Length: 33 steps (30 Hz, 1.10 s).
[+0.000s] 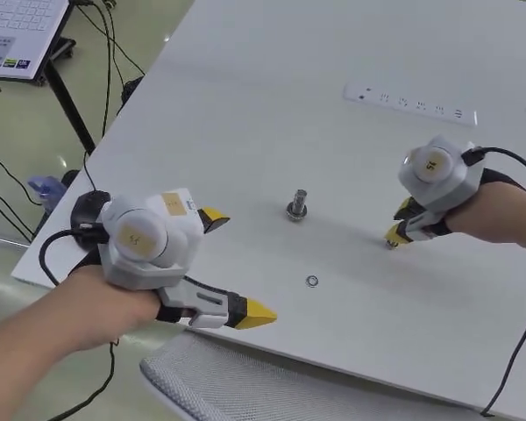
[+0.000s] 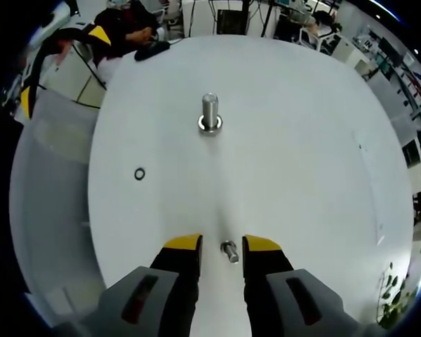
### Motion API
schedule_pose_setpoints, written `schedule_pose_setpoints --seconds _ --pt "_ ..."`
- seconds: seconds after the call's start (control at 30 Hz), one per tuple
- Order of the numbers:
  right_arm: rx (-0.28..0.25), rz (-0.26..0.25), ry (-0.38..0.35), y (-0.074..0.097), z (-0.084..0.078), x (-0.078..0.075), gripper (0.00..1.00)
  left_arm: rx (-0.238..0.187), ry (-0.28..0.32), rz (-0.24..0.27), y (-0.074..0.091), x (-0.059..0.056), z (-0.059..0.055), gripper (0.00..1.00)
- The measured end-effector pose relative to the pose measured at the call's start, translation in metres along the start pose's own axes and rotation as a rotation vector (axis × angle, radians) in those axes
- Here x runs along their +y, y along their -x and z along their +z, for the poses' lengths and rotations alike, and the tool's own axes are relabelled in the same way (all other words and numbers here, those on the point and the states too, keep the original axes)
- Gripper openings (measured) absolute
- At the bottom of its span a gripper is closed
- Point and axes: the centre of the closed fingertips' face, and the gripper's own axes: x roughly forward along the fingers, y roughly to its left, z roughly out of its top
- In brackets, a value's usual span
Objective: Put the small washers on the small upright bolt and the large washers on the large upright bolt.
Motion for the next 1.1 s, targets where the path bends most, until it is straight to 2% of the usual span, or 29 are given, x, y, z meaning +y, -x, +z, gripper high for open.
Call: schedule_pose_setpoints --seconds 0.33,0.63,0.9,1.1 --pt "-0.014 0.026 0.031 0.0 0.014 0.023 0.24 -0.004 -0.009 -0.016 0.006 0.0 -0.003 0.87" --pt "-0.037 0.05 0.065 -0.004 0.032 0.045 0.26 -0.018 -0.022 -0.022 0.009 0.002 0.001 0.88" --pt "-0.045 0.091 0.089 -0.011 0.04 0.064 0.3 -0.017 -0.026 -0.03 0.008 0.003 0.0 0.91" --pt "-0.05 0.111 0.103 -0.016 0.045 0.073 0.31 -0.014 -0.027 -0.033 0.008 0.003 -0.003 0.93"
